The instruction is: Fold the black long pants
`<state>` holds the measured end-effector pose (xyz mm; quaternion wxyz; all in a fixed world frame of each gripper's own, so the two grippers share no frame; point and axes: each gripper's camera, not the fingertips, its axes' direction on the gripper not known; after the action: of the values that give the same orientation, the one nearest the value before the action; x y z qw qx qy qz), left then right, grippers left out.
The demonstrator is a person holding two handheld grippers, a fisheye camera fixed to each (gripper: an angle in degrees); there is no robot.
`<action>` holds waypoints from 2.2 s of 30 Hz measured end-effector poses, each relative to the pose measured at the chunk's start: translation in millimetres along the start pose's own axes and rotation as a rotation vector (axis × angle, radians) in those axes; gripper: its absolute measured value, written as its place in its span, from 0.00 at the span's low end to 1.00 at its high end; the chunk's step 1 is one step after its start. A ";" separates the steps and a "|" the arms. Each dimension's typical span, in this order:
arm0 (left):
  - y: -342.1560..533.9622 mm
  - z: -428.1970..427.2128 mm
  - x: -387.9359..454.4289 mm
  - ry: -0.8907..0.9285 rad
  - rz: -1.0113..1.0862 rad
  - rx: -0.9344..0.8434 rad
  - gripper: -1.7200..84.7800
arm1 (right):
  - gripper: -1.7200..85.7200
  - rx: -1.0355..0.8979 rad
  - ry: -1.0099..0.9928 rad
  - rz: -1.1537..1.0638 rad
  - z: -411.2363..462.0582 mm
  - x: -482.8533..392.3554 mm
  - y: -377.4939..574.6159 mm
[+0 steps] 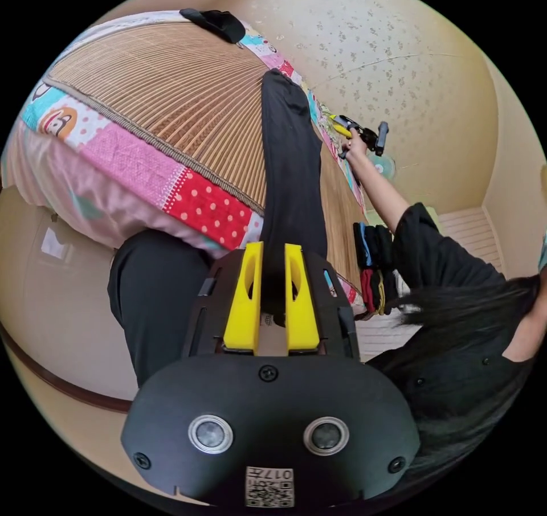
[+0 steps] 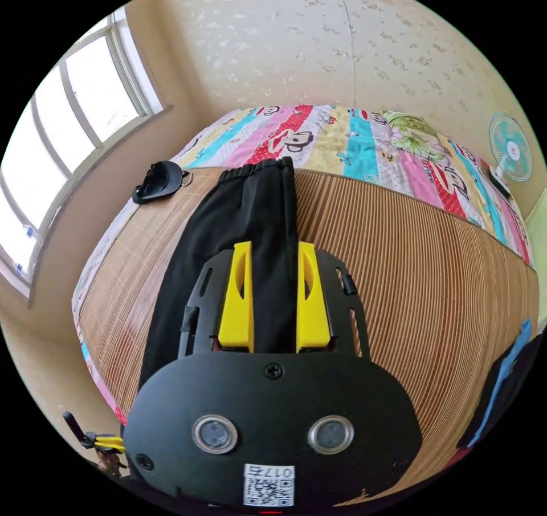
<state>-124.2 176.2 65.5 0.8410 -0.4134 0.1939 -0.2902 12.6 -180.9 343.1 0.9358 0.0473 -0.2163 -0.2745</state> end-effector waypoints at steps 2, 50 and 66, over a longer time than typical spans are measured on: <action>1.8 4.7 -5.1 0.001 -0.028 -0.001 0.10 | 0.17 -0.068 -0.003 -0.026 35.1 2.3 -26.2; -146.6 111.2 -19.5 0.076 0.061 -0.142 0.08 | 0.07 -0.043 -0.791 0.484 -155.4 122.6 287.9; -0.5 -167.9 157.6 0.767 0.712 0.136 0.07 | 0.05 0.436 -1.389 -0.073 -535.6 74.6 323.3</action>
<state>-100.2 -24.1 -45.6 0.7812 -0.1308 0.5968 -0.1287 459.2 36.2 -44.6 0.5422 0.0548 -0.8083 -0.2230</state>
